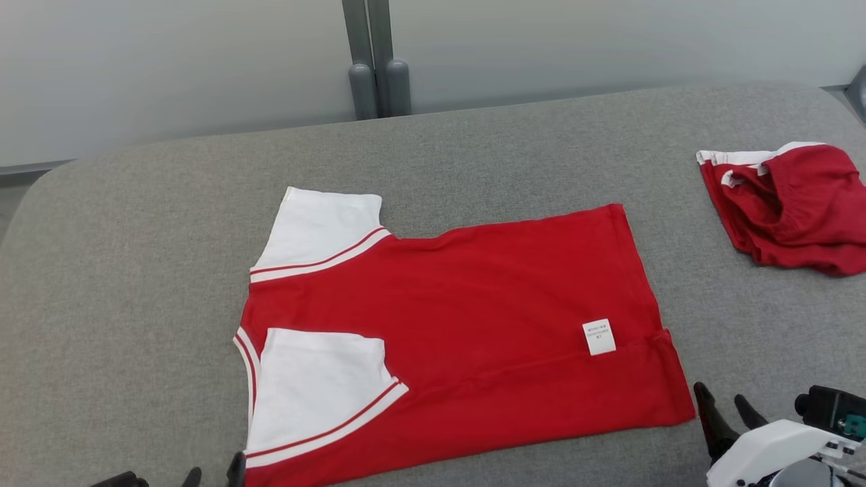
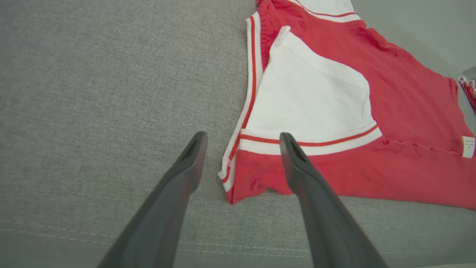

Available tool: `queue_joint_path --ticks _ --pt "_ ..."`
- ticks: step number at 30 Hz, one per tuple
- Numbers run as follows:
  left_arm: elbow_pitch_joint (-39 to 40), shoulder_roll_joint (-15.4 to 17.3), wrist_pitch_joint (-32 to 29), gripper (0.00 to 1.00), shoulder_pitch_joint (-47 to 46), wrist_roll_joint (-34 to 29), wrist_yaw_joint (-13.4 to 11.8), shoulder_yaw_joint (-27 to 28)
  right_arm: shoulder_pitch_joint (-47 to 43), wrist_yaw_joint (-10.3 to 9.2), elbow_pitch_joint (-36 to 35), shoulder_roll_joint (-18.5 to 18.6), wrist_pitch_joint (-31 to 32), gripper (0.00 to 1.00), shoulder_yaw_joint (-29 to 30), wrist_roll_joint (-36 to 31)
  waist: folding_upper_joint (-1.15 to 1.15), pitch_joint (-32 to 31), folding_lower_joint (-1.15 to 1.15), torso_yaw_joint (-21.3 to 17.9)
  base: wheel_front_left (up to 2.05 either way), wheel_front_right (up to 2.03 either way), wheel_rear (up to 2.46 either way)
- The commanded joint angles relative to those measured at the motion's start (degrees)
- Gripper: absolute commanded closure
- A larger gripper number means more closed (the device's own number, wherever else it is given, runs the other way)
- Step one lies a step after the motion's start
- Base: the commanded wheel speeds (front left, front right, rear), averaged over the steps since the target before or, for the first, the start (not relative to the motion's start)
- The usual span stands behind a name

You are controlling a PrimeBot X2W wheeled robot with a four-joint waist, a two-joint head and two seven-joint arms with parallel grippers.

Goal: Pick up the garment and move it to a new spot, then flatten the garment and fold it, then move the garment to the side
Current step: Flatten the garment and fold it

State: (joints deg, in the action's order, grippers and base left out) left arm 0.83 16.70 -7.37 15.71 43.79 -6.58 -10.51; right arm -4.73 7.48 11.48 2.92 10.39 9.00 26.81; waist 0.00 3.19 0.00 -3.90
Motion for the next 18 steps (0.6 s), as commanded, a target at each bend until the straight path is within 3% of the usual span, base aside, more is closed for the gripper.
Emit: queue_joint_path --ticks 1,8,18 --pt "0.6 1.0 -0.2 0.00 -1.1 -0.5 -0.4 0.4 0.2 0.02 -1.0 0.1 -0.8 0.00 0.9 -0.8 0.00 0.2 0.00 -0.3 0.00 0.00 0.00" --pt "1.3 5.9 -3.7 0.00 -12.0 -4.2 0.8 -0.3 4.4 0.02 -6.2 0.8 -0.6 0.00 1.1 -3.0 0.00 2.7 0.00 -2.0 0.00 0.00 0.00" --pt "-8.0 8.7 -10.4 0.00 -38.3 -9.4 1.7 -2.8 14.7 0.02 -8.3 1.7 0.5 0.00 -7.2 -2.3 0.00 14.0 0.00 -6.9 0.00 0.00 0.00"
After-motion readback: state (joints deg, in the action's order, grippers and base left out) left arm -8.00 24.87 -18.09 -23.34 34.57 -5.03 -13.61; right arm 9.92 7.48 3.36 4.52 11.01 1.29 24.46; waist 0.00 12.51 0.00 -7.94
